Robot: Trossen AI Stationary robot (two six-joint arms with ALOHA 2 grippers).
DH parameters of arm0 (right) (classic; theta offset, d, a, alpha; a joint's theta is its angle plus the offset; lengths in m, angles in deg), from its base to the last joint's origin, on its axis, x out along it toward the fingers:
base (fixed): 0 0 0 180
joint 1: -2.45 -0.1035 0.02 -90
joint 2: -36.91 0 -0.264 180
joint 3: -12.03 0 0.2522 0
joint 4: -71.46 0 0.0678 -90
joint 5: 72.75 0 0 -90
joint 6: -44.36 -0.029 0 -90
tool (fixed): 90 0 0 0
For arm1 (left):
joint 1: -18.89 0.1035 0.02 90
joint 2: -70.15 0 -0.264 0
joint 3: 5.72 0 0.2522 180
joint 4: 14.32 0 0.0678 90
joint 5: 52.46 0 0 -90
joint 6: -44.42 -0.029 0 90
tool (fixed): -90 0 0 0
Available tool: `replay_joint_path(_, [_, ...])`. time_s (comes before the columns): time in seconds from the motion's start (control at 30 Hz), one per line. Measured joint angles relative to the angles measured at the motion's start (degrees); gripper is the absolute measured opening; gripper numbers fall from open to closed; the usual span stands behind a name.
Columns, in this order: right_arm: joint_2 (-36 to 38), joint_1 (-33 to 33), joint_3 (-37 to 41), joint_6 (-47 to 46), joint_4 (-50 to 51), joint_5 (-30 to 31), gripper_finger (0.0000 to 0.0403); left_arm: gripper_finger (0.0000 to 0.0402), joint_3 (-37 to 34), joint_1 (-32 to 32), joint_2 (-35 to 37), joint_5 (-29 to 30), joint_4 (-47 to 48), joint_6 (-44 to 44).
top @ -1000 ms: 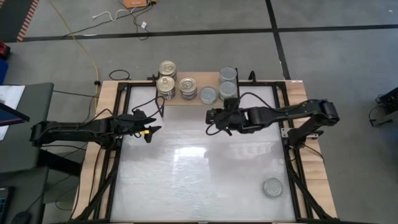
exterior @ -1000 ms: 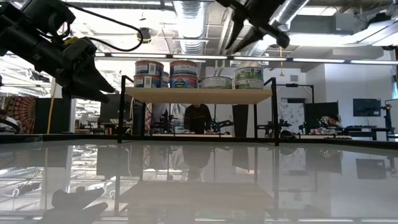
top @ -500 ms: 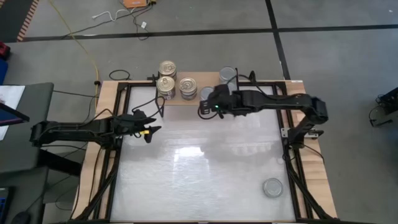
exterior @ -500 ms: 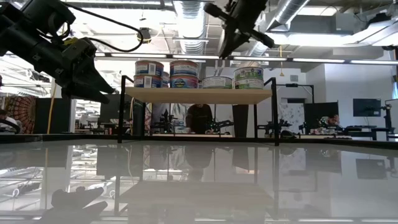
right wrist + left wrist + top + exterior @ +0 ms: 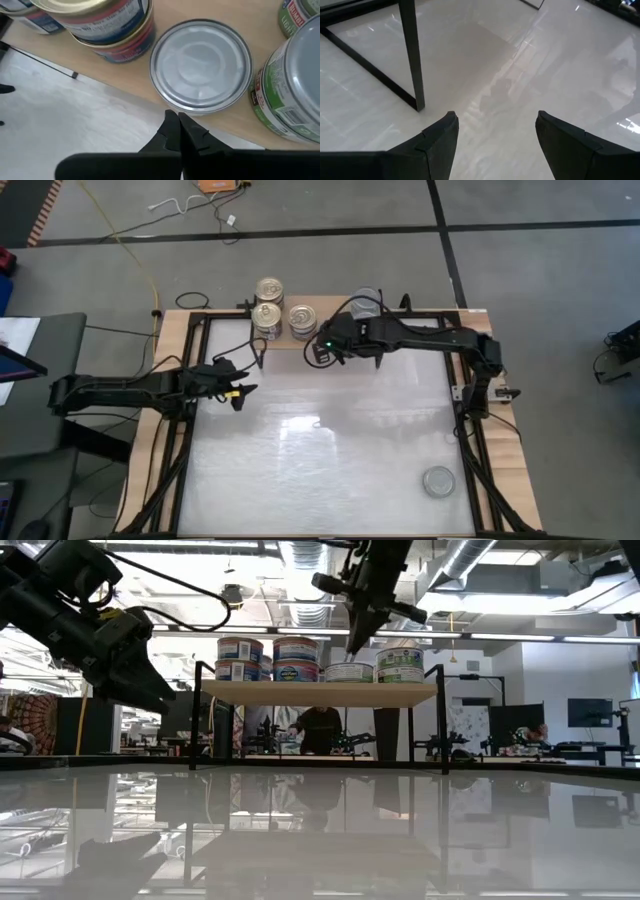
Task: Stack canned seafood by type on shelf
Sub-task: Put the green white tuna can on the shelf, then stack the green white tuna can on top of the other green white tuna can on the shelf
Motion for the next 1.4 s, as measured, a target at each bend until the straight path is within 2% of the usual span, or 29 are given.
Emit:
replay_joint_path(0.47, [-0.4,0.3,0.0,0.5,1.0,0.4,0.0013,0.0254,0.0,0.0,0.0,0.0,0.8,0.0])
replay_joint_path(0.6, [-2.0,1.0,0.0,0.5,2.4,-1.7,0.0013,0.0254,0.0,0.0,0.0,0.0,0.9,0.0])
replay_joint_path(0.8, [-2.4,-0.1,0.0,1.3,-0.1,2.7,0.0013,0.0254,0.0,0.0,0.0,0.0,1.3,0.0])
replay_joint_path(1.23, [-2.4,-0.7,0.0,2.0,-0.7,3.6,0.0015,0.0254,0.0,0.0,0.0,0.0,1.3,0.1])
replay_joint_path(1.4, [-1.0,-2.5,0.0,2.0,0.0,3.6,0.0029,0.0254,0.0,0.0,0.0,0.0,1.3,0.2])
